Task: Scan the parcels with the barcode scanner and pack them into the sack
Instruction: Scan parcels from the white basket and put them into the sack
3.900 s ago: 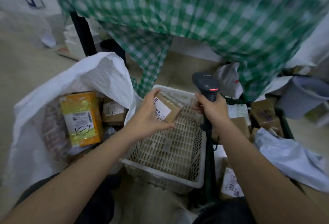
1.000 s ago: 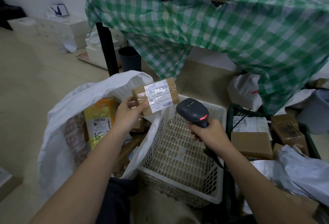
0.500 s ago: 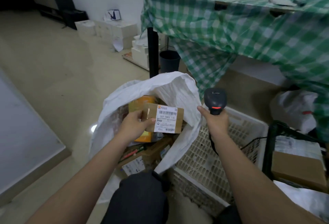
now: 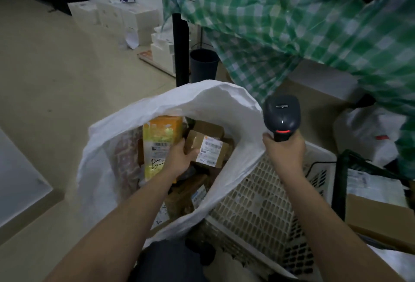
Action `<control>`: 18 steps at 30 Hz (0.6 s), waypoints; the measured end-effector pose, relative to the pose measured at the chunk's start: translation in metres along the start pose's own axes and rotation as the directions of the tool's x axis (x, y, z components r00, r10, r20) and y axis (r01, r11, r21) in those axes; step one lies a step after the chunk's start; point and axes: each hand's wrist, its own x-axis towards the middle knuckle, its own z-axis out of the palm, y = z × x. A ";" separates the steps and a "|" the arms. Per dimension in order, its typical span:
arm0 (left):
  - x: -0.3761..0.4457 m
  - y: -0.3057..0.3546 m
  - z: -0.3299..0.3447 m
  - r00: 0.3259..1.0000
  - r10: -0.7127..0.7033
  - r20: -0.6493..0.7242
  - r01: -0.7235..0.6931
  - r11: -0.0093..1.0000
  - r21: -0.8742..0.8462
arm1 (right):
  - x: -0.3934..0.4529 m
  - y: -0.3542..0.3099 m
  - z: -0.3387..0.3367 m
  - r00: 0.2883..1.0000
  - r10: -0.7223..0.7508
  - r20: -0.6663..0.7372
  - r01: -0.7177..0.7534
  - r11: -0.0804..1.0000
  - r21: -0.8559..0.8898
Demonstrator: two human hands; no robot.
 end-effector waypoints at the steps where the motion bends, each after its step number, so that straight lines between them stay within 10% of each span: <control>1: 0.002 0.001 0.001 0.999 0.011 0.041 -0.012 0.999 0.032 | -0.002 0.004 0.000 1.000 0.008 0.027 -0.007 1.000 -0.023; 11: -0.044 0.027 -0.018 0.973 0.067 0.221 -0.095 0.989 0.117 | -0.022 0.003 -0.027 0.963 0.085 0.255 -0.077 0.996 -0.044; 18: -0.099 0.096 -0.011 0.951 0.230 0.205 -0.244 0.969 0.042 | -0.045 -0.037 -0.110 0.941 0.057 0.334 0.081 0.919 -0.385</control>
